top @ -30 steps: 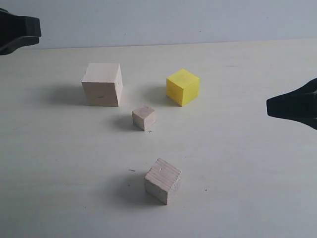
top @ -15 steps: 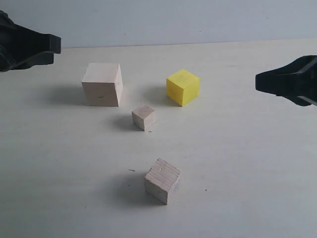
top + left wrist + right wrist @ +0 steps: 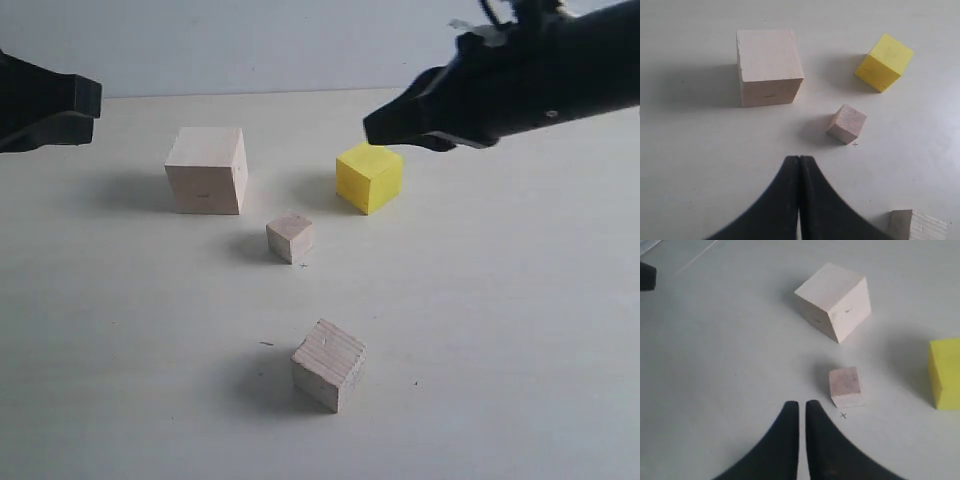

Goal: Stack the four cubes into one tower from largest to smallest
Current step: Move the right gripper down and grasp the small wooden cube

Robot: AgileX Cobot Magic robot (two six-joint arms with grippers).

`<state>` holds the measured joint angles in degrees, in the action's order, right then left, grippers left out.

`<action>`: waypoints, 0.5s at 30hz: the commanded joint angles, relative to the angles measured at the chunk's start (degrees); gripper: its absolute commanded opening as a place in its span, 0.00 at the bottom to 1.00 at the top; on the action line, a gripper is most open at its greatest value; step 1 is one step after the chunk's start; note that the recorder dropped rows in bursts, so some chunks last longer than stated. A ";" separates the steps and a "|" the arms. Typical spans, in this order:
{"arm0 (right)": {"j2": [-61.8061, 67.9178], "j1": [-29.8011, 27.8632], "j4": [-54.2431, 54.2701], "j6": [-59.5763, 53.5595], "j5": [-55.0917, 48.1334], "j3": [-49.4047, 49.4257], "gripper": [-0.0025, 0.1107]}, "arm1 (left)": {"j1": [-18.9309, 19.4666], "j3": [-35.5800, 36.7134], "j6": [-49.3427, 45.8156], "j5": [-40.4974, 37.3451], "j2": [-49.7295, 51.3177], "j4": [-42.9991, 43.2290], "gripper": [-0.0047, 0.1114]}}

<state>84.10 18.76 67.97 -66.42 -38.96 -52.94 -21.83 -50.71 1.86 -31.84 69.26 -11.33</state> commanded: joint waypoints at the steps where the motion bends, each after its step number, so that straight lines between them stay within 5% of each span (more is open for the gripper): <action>1: 8.27 5.57 -9.04 -0.66 -0.36 -7.83 0.23 | -0.28 -0.44 0.08 -2.77 -1.55 -0.74 0.04; 10: 22.87 11.28 -15.07 -0.55 3.02 -17.83 0.59 | -0.28 -0.44 0.08 -7.93 -2.72 -1.49 0.04; 15: 29.45 11.28 -16.20 -0.41 3.97 -22.60 0.63 | -0.28 -0.44 0.08 -8.83 -2.72 -1.49 0.04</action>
<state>111.71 29.94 52.46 -66.63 -35.68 -73.86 -21.83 -50.80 1.86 -40.36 66.97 -12.46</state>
